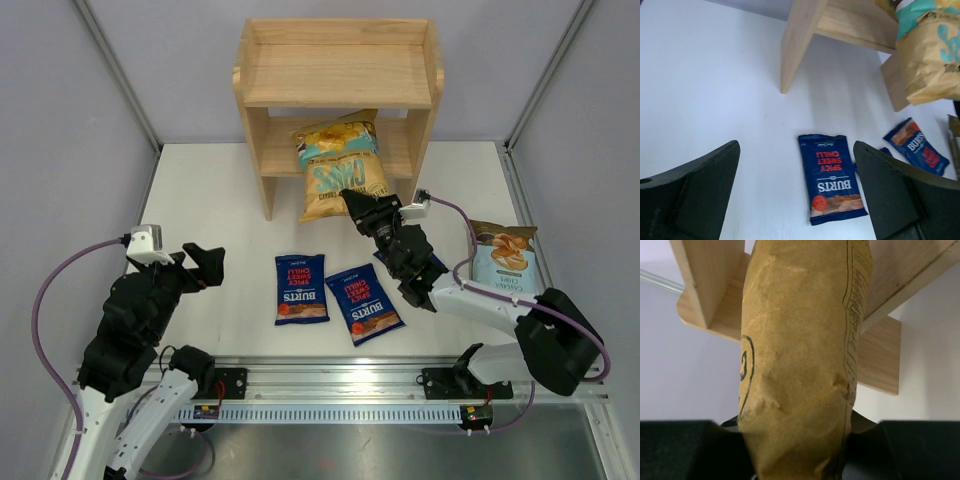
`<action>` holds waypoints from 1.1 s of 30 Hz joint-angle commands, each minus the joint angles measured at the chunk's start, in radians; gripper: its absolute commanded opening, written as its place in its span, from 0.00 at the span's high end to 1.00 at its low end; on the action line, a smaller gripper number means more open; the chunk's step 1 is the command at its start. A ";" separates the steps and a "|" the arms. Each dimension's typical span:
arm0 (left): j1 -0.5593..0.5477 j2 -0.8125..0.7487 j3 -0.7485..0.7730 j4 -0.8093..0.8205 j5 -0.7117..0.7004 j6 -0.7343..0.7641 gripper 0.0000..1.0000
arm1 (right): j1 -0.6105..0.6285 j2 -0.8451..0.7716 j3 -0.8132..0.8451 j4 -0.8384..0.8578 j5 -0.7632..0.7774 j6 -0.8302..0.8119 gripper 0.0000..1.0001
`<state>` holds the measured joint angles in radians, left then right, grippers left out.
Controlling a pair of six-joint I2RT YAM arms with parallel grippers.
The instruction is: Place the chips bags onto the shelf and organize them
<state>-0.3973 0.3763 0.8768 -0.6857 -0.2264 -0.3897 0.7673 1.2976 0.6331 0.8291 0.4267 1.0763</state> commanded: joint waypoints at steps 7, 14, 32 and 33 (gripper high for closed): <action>-0.002 -0.105 -0.075 0.018 -0.071 0.043 0.01 | -0.013 0.294 0.347 0.104 0.187 -0.010 0.80; -0.002 -0.106 -0.078 0.028 -0.033 0.054 0.01 | -0.019 0.500 0.579 -0.025 0.190 0.008 0.80; -0.003 -0.145 -0.085 0.037 -0.008 0.061 0.01 | 0.023 0.740 0.886 -0.306 0.130 0.155 0.72; -0.003 -0.146 -0.085 0.037 -0.008 0.060 0.01 | 0.024 0.741 0.895 -0.317 0.124 0.166 0.69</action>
<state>-0.3973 0.2478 0.7956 -0.7010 -0.2504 -0.3466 0.7620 2.0174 1.4635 0.5789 0.5652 1.2053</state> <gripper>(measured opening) 0.988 0.362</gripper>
